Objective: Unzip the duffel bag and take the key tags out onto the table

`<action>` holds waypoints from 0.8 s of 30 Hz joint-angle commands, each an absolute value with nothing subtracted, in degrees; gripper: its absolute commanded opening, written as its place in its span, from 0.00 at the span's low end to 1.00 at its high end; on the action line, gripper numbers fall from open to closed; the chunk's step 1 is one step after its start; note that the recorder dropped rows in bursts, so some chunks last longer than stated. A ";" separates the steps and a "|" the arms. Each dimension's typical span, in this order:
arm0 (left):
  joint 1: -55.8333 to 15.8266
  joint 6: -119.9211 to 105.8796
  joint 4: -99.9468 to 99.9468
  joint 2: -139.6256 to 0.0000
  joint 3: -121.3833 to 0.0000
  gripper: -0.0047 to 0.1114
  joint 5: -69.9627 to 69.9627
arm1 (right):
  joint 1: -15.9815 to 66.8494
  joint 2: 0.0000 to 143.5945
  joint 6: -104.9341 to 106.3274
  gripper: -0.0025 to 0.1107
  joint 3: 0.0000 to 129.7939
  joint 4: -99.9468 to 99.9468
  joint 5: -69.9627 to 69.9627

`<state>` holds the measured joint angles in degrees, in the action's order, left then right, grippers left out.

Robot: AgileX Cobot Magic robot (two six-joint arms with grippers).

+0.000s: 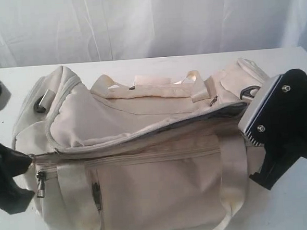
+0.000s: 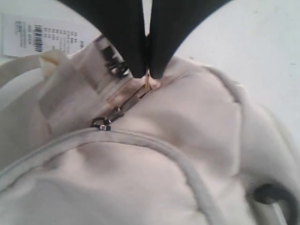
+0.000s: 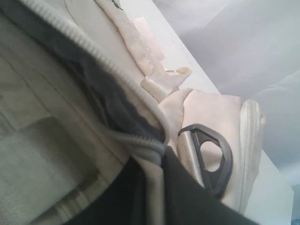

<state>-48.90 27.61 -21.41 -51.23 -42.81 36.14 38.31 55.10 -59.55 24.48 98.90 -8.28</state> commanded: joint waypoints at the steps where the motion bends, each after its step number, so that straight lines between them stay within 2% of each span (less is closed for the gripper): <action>1: -49.13 31.41 -30.00 -48.00 -42.45 0.04 43.19 | 37.27 54.46 -60.47 0.02 25.54 97.41 -19.01; 6: -49.13 36.14 -35.06 -46.78 -42.45 0.04 45.39 | 37.27 54.34 -62.30 0.02 25.54 97.29 -17.95; 9: -49.13 36.00 -34.17 -46.68 -42.45 0.04 45.63 | 37.27 52.33 -67.20 0.08 25.91 97.29 -14.15; 12: -49.13 35.76 -34.17 -46.68 -42.45 0.04 45.62 | 37.27 48.93 -69.25 0.23 26.79 97.29 -11.01; 16: -49.13 35.62 -34.17 -46.68 -42.45 0.04 45.52 | 37.27 43.74 -69.23 0.57 26.90 97.40 -4.70; 18: -49.13 35.63 -34.17 -46.68 -42.45 0.04 45.41 | 37.27 41.99 -69.64 0.66 26.90 97.40 1.15; 22: -49.13 35.63 -33.22 -46.68 -42.45 0.04 43.98 | 37.27 41.47 -70.58 0.59 26.90 97.57 19.51; 24: -49.26 35.63 -32.33 -46.68 -42.45 0.04 42.93 | 37.27 43.32 -68.59 0.55 26.90 98.56 23.57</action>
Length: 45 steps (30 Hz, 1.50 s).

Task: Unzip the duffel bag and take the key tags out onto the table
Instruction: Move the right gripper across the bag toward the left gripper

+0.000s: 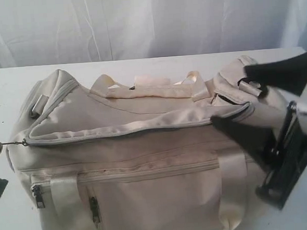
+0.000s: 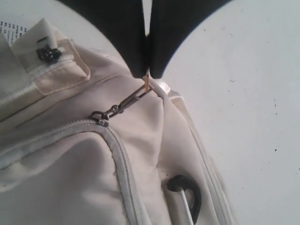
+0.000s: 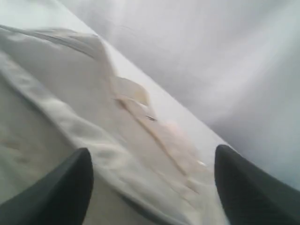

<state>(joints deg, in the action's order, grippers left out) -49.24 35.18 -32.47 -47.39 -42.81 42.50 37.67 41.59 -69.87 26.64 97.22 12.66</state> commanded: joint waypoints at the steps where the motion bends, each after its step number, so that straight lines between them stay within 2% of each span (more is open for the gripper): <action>1: -49.26 35.51 -31.80 -46.68 -42.45 0.04 42.33 | 37.27 44.52 -65.93 0.54 26.90 98.72 23.45; 5: -49.26 31.26 -25.77 -46.68 -42.45 0.04 40.08 | 37.42 51.74 -44.87 0.58 26.90 92.71 28.10; 10: -49.26 22.66 -14.77 -46.68 -42.45 0.04 39.87 | 44.02 66.22 -19.88 0.58 30.79 63.00 32.89; 16: -49.26 20.34 -12.29 -46.68 -42.45 0.04 37.70 | 52.02 85.76 -17.93 0.58 45.36 56.26 31.65; 21: -49.26 19.24 -12.29 -46.68 -42.45 0.04 37.30 | 56.69 93.95 -18.18 0.57 52.50 56.26 30.22; 24: -49.26 19.25 -12.29 -46.68 -42.45 0.04 37.19 | 58.15 95.49 -18.18 0.48 53.95 56.26 25.93; 31: -49.26 19.31 -16.09 -46.68 -42.45 0.04 36.11 | 58.77 94.38 -18.30 0.06 54.25 56.26 23.59; 32: -49.26 19.62 -17.80 -46.68 -42.45 0.04 35.17 | 58.77 93.95 -18.99 0.02 54.25 56.26 22.93; 36: -49.26 27.89 -30.51 -46.80 -43.50 0.04 33.40 | 58.91 90.95 -27.60 0.02 53.18 60.49 14.40; 39: -49.26 36.40 -40.19 -47.47 -43.43 0.04 32.73 | 59.84 88.10 -33.56 0.02 51.30 69.82 16.91; 45: -49.26 36.64 -42.67 -51.14 -43.43 0.04 31.16 | 63.99 85.26 -58.45 0.02 49.59 98.39 21.90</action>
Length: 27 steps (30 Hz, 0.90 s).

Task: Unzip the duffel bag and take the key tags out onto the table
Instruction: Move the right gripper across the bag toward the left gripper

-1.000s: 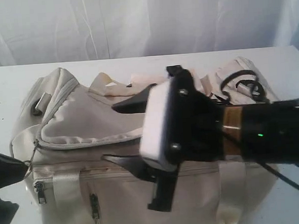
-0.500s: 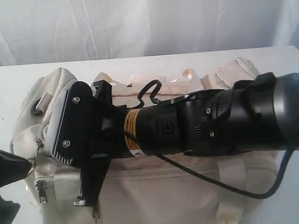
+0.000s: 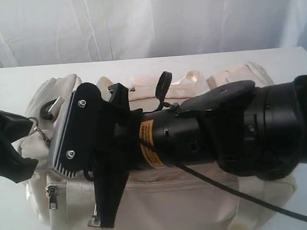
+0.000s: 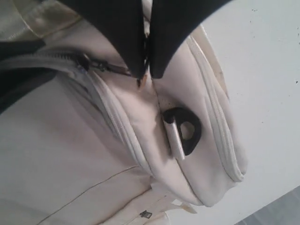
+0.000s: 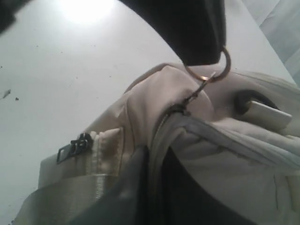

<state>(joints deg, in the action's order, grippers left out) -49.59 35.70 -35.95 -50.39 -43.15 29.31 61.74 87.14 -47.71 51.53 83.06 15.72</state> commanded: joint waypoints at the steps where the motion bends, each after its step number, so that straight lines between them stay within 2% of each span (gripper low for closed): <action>1: -49.26 37.98 -45.13 -51.44 -43.43 0.04 31.16 | 64.26 84.38 -63.15 0.02 49.33 99.95 23.94; 12: -48.85 59.36 -68.87 -59.41 -43.83 0.04 29.55 | 64.63 81.81 -64.69 0.02 48.52 99.95 29.05; 22: -36.90 62.88 -69.75 -65.40 -51.19 0.04 20.92 | 64.63 81.81 -64.69 0.02 48.52 99.95 29.81; 27: -35.13 62.76 -66.41 -65.70 -52.02 0.04 19.63 | 64.63 81.81 -64.69 0.02 48.52 99.95 29.70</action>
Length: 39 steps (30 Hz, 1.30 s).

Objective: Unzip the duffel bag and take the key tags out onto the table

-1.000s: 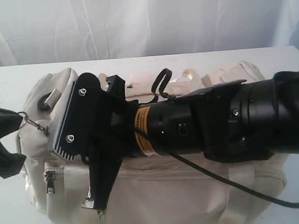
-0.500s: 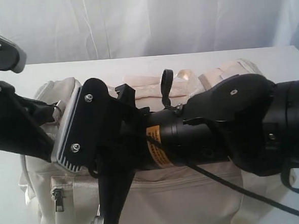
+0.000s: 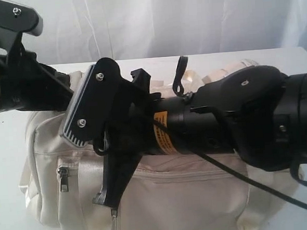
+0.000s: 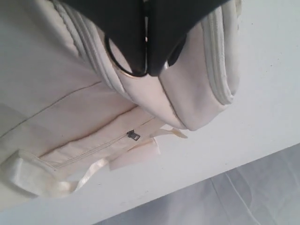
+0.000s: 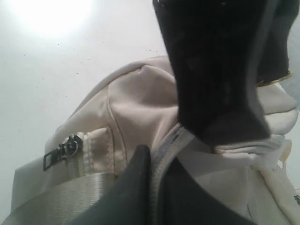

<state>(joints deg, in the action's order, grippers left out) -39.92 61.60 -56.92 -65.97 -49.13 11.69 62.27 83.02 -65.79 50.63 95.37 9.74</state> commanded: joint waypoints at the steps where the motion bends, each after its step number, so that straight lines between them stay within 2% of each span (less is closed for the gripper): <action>1: -35.13 62.38 -66.41 -65.70 -51.78 0.04 19.93 | 64.63 81.81 -64.69 0.02 48.52 99.95 29.70; 5: -35.13 58.48 -63.59 -65.23 -51.78 0.04 22.15 | 64.63 81.81 -66.46 0.03 48.52 99.95 26.27; 7: -35.13 54.43 -59.49 -64.44 -51.78 0.04 23.62 | 64.63 81.81 -67.39 0.07 48.52 99.95 23.22; 15: -35.13 37.82 -43.26 -59.81 -51.78 0.04 25.18 | 64.63 81.58 -67.39 0.49 48.52 99.95 14.70; 20: -35.13 32.09 -38.84 -57.25 -51.78 0.04 26.97 | 64.63 77.03 -67.39 0.50 48.89 99.95 18.07; 25: -35.13 31.05 -36.87 -55.89 -51.78 0.04 29.50 | 64.63 69.90 -67.56 0.50 49.28 99.95 11.24; 30: -35.13 30.20 -34.05 -55.27 -51.78 0.04 29.78 | 64.63 66.48 -71.86 0.51 49.28 99.95 13.43; 34: -35.13 17.52 -20.17 -55.27 -51.78 0.04 34.26 | 64.63 66.33 -76.30 0.56 48.67 99.95 14.52; 39: -35.13 2.09 -4.36 -54.34 -51.78 0.04 37.32 | 64.63 66.33 -76.30 0.56 45.91 99.95 13.44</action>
